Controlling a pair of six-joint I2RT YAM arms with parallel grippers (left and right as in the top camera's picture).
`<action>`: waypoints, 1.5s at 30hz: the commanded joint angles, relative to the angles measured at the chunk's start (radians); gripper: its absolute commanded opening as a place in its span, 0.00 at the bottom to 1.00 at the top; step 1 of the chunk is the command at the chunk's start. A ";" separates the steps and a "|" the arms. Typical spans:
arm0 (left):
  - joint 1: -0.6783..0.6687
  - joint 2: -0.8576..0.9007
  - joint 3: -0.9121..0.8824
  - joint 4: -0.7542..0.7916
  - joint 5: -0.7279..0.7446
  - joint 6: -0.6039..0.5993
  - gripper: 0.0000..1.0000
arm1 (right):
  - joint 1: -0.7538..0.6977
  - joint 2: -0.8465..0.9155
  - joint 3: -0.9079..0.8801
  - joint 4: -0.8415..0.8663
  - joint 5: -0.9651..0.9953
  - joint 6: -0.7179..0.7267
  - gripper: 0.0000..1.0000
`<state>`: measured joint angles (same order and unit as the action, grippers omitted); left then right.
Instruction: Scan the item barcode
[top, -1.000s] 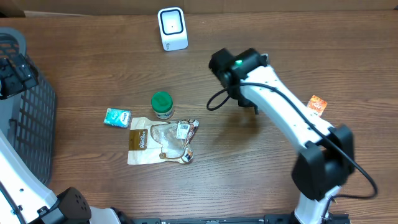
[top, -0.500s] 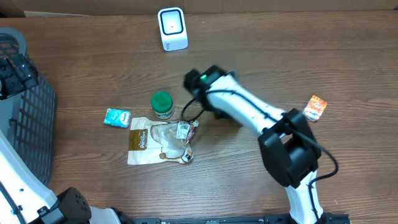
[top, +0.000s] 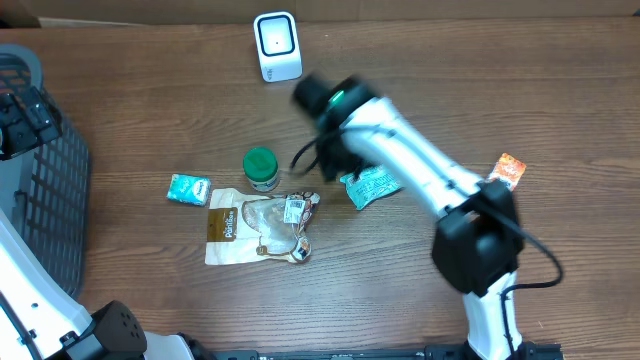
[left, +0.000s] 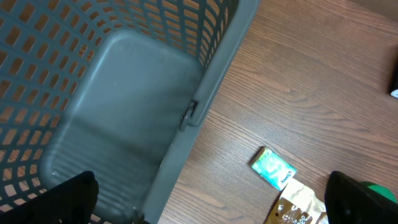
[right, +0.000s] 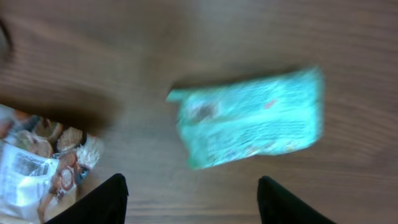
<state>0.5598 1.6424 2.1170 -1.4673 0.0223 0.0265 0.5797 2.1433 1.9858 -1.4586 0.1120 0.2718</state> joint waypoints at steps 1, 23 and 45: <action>0.001 0.005 0.012 0.002 -0.003 0.011 0.99 | -0.193 -0.047 0.056 -0.017 -0.224 -0.193 0.76; 0.001 0.005 0.012 0.002 -0.003 0.011 1.00 | -0.631 -0.043 -0.414 0.249 -0.630 -0.514 0.82; 0.001 0.005 0.012 0.002 -0.003 0.011 1.00 | -0.579 -0.039 -0.576 0.468 -0.739 -0.500 0.82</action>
<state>0.5598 1.6424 2.1170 -1.4673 0.0223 0.0265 -0.0181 2.1197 1.4494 -1.0126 -0.6125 -0.2317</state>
